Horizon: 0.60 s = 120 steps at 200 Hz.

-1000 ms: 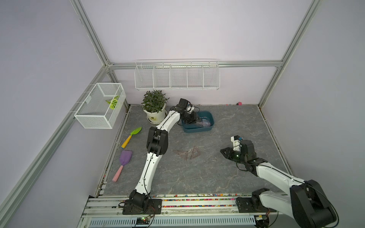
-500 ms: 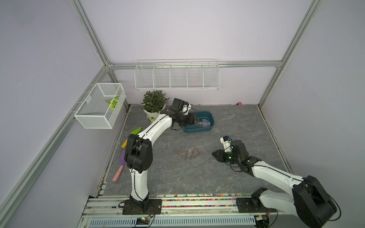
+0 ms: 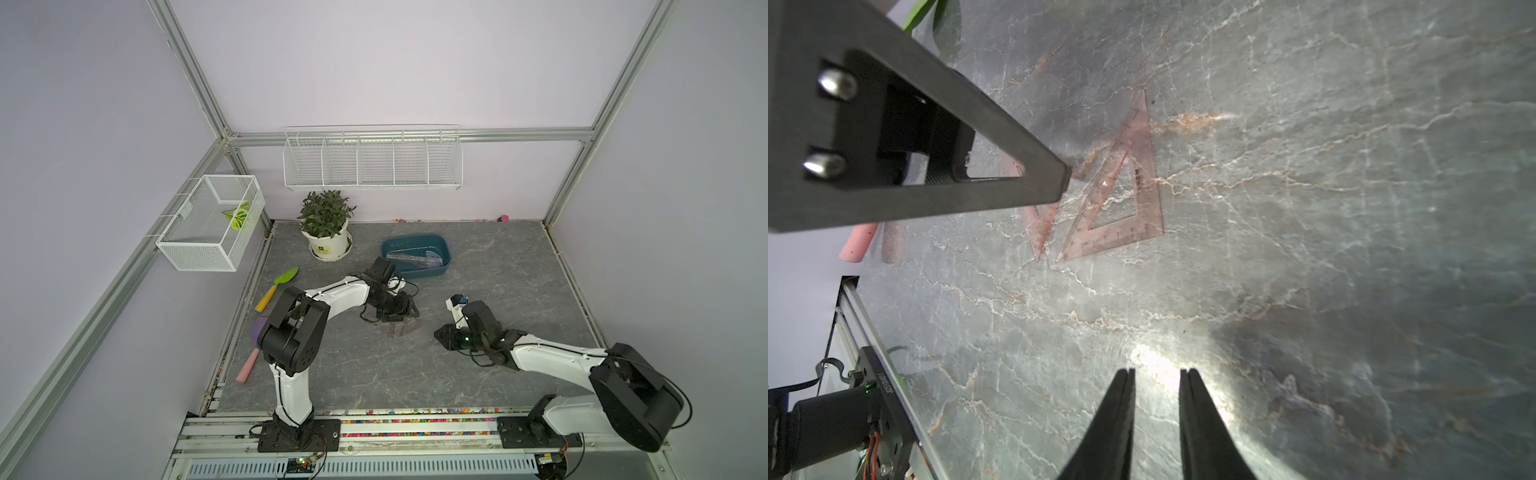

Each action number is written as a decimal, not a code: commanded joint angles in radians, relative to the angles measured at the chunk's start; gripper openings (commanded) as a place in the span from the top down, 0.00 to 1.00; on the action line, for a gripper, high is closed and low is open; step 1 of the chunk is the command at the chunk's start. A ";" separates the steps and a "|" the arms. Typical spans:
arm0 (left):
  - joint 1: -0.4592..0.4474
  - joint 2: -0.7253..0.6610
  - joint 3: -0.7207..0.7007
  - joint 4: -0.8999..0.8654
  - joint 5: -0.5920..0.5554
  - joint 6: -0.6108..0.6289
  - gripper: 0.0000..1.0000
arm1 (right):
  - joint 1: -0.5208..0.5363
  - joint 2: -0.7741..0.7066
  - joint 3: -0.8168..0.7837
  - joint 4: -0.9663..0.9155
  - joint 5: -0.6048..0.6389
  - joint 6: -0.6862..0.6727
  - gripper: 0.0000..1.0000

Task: Put the scattered rulers into the storage box
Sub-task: Move the ruler to the center of the board.

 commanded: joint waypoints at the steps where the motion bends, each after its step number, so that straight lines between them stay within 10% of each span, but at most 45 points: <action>1: -0.010 0.037 -0.011 0.038 0.028 0.000 0.36 | 0.007 0.007 0.019 0.025 0.024 0.008 0.75; 120: -0.076 0.157 0.059 0.042 0.055 0.033 0.38 | -0.035 -0.031 -0.014 0.023 -0.007 -0.030 0.74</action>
